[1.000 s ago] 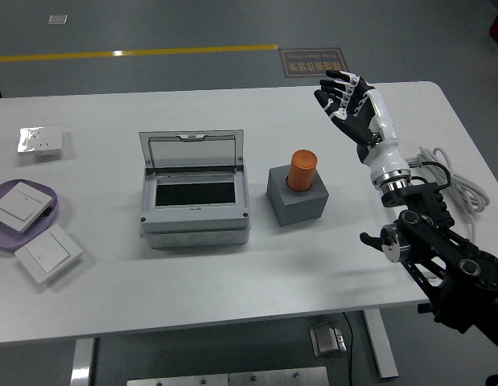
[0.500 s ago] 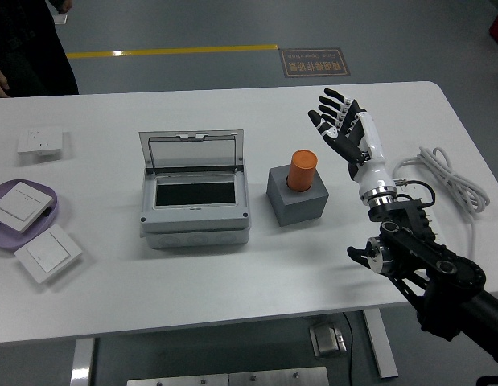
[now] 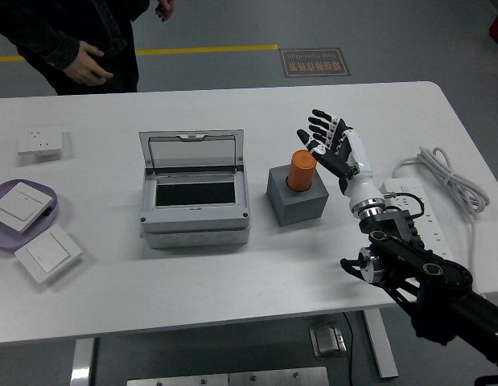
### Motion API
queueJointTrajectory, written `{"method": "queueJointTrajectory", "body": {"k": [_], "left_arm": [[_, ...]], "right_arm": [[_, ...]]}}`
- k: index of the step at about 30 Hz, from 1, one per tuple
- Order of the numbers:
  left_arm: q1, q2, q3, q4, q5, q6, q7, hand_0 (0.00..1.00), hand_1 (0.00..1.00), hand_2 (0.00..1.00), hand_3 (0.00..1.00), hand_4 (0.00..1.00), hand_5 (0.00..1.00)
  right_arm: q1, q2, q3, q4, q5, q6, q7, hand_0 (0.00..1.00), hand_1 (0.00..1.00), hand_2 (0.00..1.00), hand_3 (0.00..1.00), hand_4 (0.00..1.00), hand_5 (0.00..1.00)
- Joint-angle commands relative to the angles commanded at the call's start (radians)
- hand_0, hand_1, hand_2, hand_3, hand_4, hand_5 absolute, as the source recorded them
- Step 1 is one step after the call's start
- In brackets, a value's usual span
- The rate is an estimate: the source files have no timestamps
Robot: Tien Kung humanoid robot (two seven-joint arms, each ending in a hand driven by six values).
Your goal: Pick up the cylinder from the cube,place it in the box,flap close box
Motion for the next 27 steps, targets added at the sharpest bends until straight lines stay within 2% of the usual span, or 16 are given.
{"method": "queueJointTrajectory", "body": {"k": [5, 6, 11, 12, 27], "left_arm": [[0.0, 0.0, -0.001, 0.0, 0.002, 0.0, 0.0, 0.617, 0.588, 0.542, 0.621, 0.695, 0.233], [0.0, -0.001, -0.001, 0.0, 0.002, 0.0, 0.0, 0.617, 0.588, 0.542, 0.62, 0.695, 0.234], [-0.002, 0.001, 0.002, 0.0, -0.002, 0.0, -0.002, 0.617, 0.588, 0.542, 0.62, 0.695, 0.234], [-0.002, 0.001, 0.003, 0.0, -0.003, 0.0, -0.003, 0.617, 0.588, 0.542, 0.621, 0.695, 0.231], [-0.006, -0.001, 0.003, 0.0, -0.003, -0.001, -0.002, 0.616, 0.587, 0.541, 0.621, 0.695, 0.232]], "right_arm": [[-0.001, -0.002, 0.003, 0.001, -0.011, 0.003, -0.01, 0.82, 0.753, 0.711, 0.721, 0.911, 0.322], [0.0, -0.003, 0.003, 0.001, -0.011, 0.003, -0.01, 0.802, 0.748, 0.719, 0.741, 0.881, 0.238], [0.007, -0.001, -0.008, -0.012, -0.004, 0.007, -0.006, 0.802, 0.748, 0.719, 0.741, 0.881, 0.238], [0.009, 0.0, -0.009, -0.014, -0.003, 0.007, -0.006, 0.776, 0.732, 0.816, 0.956, 0.908, 0.3], [0.013, 0.006, -0.057, -0.02, 0.008, 0.014, -0.011, 0.801, 0.775, 0.828, 0.959, 0.905, 0.265]]}}
